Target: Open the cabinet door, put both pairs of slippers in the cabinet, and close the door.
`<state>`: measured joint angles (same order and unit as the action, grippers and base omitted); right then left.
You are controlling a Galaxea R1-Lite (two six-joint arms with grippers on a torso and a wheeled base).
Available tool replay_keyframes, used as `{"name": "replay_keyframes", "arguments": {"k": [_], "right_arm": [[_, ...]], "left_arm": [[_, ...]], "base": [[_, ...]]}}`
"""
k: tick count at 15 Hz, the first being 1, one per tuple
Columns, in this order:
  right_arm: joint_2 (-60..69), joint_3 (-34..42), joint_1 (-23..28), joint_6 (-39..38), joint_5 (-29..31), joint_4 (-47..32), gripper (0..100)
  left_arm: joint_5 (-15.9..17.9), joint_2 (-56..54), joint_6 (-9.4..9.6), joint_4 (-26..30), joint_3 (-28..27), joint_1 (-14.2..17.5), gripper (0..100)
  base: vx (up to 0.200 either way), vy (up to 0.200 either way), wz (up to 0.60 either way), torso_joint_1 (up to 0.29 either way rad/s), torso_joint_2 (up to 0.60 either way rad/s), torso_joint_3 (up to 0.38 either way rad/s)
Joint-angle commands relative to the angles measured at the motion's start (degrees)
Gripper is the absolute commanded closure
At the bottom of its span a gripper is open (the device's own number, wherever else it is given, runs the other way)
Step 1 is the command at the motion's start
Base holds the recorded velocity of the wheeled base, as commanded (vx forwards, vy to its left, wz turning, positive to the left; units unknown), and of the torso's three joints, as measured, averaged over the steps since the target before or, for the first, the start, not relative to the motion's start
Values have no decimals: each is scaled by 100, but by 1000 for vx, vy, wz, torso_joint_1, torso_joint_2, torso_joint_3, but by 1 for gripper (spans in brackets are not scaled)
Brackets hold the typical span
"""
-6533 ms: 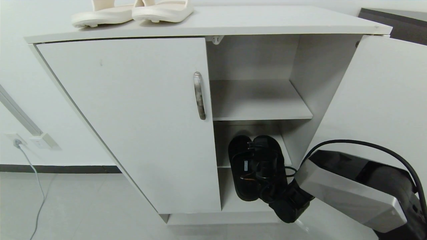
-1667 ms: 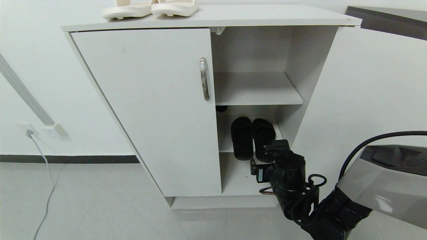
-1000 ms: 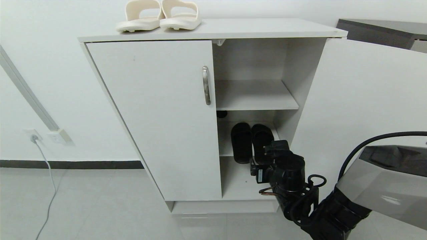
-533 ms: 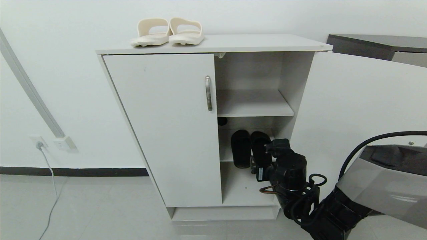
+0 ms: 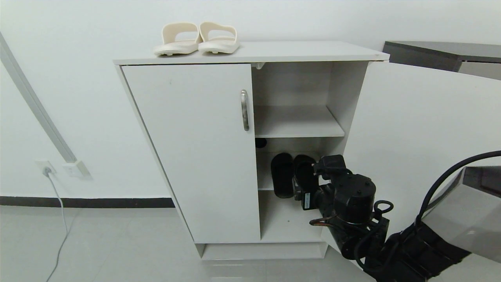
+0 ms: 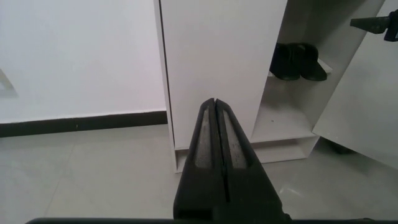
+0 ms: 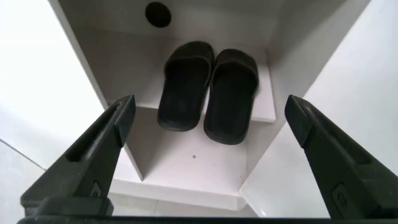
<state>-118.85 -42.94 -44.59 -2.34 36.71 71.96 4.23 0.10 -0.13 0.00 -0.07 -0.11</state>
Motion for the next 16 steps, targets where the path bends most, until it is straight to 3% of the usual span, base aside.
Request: {"name": "replay_keyframes", "arguments": {"k": [1, 16], "right_arm": [[257, 128, -85, 58, -32, -15, 0], [257, 198, -111, 67, -32, 20, 0]], "left_arm": [[-1, -1, -4, 0, -1, 2, 100], [-1, -1, -4, 0, -1, -7, 100]], "base": [[0, 0, 0, 0, 0, 0], [0, 200, 0, 1, 0, 4]]}}
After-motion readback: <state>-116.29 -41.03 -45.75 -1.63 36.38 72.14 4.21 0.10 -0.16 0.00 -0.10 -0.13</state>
